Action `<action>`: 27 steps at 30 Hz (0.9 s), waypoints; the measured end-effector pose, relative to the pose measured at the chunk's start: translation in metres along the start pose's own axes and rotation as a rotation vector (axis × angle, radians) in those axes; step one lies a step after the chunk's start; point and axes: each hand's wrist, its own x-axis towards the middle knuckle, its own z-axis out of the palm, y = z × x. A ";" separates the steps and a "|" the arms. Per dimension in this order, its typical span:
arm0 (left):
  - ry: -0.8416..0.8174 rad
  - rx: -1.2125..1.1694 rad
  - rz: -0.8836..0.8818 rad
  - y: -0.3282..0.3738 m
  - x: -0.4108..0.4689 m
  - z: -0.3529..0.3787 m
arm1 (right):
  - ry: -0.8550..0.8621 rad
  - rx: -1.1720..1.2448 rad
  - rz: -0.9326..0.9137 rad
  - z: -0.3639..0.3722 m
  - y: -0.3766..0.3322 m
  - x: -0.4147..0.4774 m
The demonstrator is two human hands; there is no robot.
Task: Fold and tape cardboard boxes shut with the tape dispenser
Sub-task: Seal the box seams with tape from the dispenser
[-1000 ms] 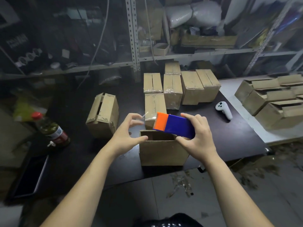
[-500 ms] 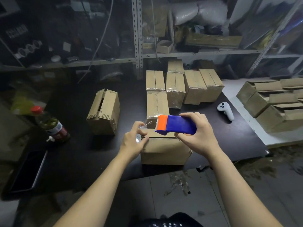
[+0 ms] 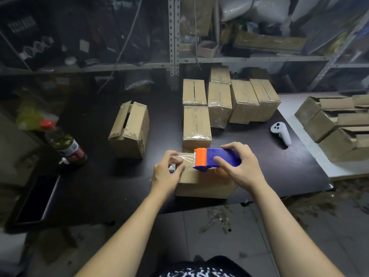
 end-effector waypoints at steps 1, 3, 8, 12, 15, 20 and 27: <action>0.000 -0.032 -0.007 -0.002 -0.001 0.001 | 0.025 -0.019 -0.001 0.002 0.002 0.000; -0.042 -0.126 -0.030 -0.006 -0.001 -0.001 | 0.053 -0.050 -0.016 0.007 0.005 0.001; 0.006 -0.557 -0.256 0.004 -0.004 -0.011 | 0.057 -0.121 -0.070 0.018 0.002 0.010; 0.193 -0.535 -0.467 0.006 0.001 0.000 | 0.074 -0.108 -0.081 0.024 0.001 0.013; 0.259 -0.604 -0.582 -0.001 0.005 0.004 | 0.052 -0.124 -0.097 0.029 -0.001 0.016; 0.290 -0.708 -0.663 -0.006 0.003 0.008 | 0.023 -0.160 -0.104 0.033 0.001 0.020; 0.320 -0.630 -0.673 -0.026 0.003 0.019 | 0.008 -0.194 -0.116 0.037 0.000 0.023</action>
